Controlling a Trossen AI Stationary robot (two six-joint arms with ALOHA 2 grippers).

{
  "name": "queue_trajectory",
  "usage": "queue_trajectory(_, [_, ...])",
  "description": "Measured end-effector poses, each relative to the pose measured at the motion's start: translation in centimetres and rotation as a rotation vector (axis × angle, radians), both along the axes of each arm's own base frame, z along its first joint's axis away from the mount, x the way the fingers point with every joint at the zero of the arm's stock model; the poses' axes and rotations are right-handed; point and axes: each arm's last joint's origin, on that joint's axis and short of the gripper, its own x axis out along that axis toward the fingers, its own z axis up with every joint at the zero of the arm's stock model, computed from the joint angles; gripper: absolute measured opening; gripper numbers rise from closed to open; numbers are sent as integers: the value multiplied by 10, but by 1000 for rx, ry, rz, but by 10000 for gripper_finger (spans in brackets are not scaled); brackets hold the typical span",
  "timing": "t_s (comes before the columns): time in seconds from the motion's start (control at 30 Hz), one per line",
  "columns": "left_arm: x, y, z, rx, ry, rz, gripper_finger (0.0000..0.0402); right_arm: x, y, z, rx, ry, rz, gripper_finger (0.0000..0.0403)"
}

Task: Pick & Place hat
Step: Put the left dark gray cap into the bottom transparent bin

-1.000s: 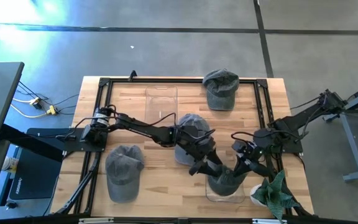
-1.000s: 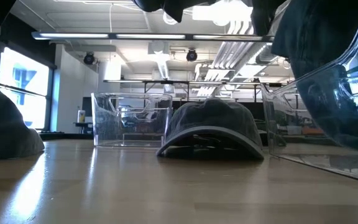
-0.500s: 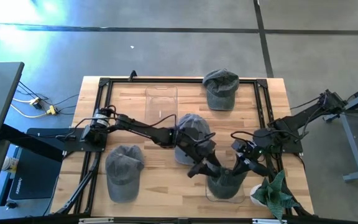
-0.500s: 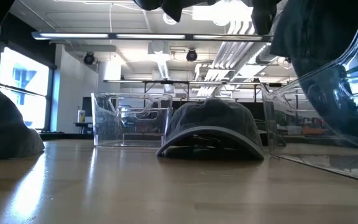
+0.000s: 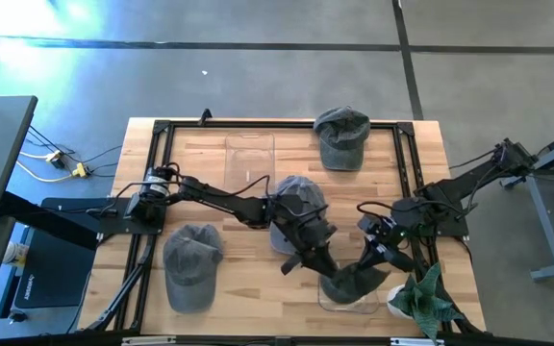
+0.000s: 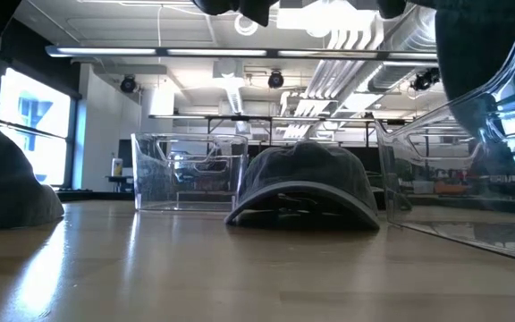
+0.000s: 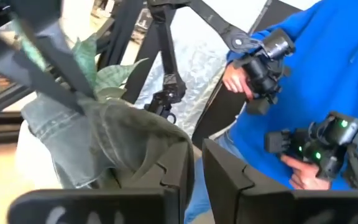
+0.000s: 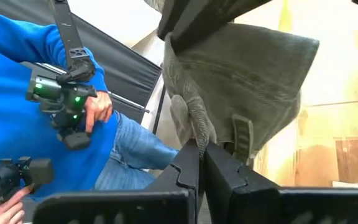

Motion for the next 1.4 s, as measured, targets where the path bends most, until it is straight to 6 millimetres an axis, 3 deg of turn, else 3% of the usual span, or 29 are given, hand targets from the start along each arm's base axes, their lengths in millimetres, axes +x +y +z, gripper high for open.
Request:
queue_trajectory(0.13, [1, 3, -2, -6, 38, 23, 66, 0, 0, 0, 1, 4, -4, 10])
queue_trajectory(0.57, [3, 6, -9, 8, 111, 149, 233, 0, -1, -1, -17, 3, -28, 8])
queue_trajectory(0.8, [4, 7, -10, 10, 116, 187, 265, 0, -1, -1, -31, -11, -22, 10])
queue_trajectory(0.97, [3, 6, -13, 23, 138, 151, 264, 0, -1, -2, -43, -3, -26, 6])
queue_trajectory(1.1, [1, 4, -12, 55, 98, 52, 236, -1, -1, -3, -71, -18, 11, 5])
queue_trajectory(1.23, [1, 3, -12, 70, 81, 22, 179, -1, -1, -3, -92, -41, 28, 17])
queue_trajectory(1.4, [1, 3, -12, 102, 45, 25, 77, -2, 1, 0, -71, -80, 96, 18])
